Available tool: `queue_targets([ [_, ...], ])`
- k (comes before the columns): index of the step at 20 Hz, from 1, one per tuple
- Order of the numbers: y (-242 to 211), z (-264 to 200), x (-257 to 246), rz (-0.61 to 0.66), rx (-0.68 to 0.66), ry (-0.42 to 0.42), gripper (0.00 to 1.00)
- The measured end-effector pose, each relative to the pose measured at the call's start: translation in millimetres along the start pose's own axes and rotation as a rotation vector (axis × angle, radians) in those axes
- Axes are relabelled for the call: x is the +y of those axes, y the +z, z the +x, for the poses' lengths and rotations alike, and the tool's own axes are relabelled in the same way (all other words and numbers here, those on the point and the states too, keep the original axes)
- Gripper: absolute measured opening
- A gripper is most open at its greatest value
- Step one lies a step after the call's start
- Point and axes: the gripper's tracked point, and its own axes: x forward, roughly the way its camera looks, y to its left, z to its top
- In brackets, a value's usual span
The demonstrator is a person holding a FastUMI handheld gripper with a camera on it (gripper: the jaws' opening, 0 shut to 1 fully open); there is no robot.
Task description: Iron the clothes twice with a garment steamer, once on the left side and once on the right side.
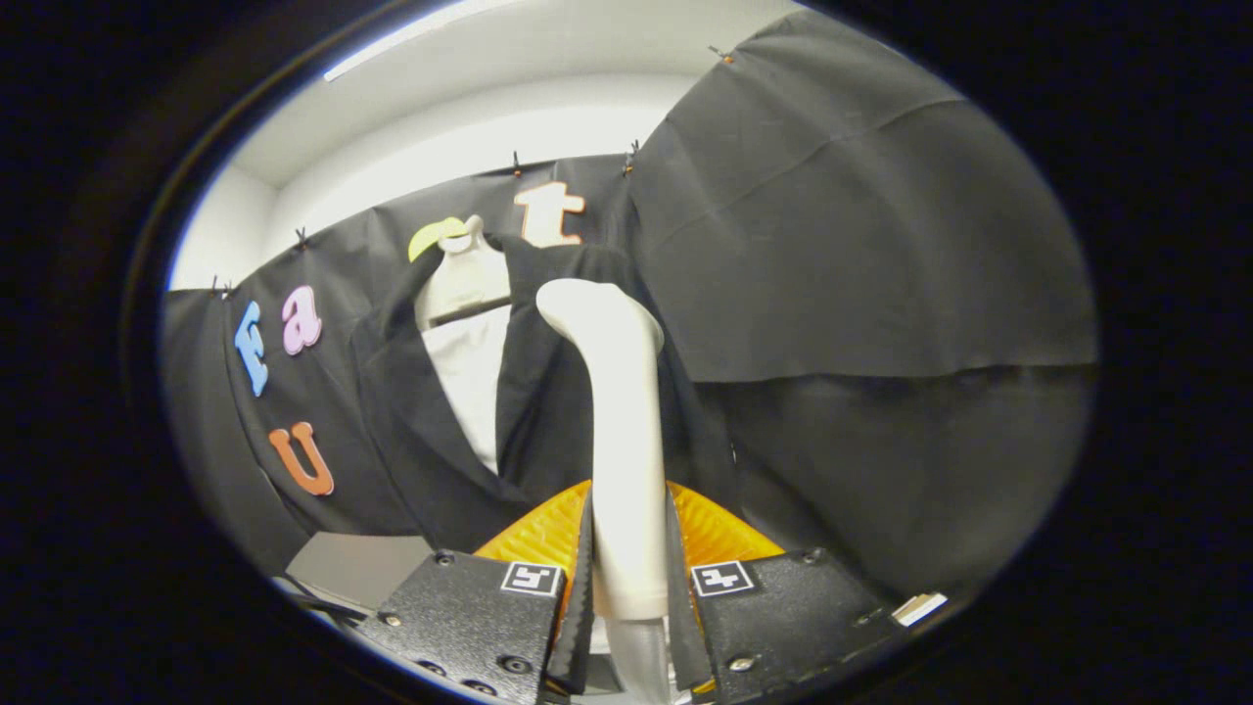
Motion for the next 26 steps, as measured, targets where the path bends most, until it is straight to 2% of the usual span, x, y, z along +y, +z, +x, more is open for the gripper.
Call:
queue_targets([
  [7, 19.6, 32.9, 24.7, -0.032, -0.035, -0.016, 0.35],
  [15, -8.7, 61.2, 45.9, -0.103, 0.011, -0.034, 0.35],
  [26, -62.2, 47.4, 33.8, -0.156, 0.094, -0.035, 0.35],
])
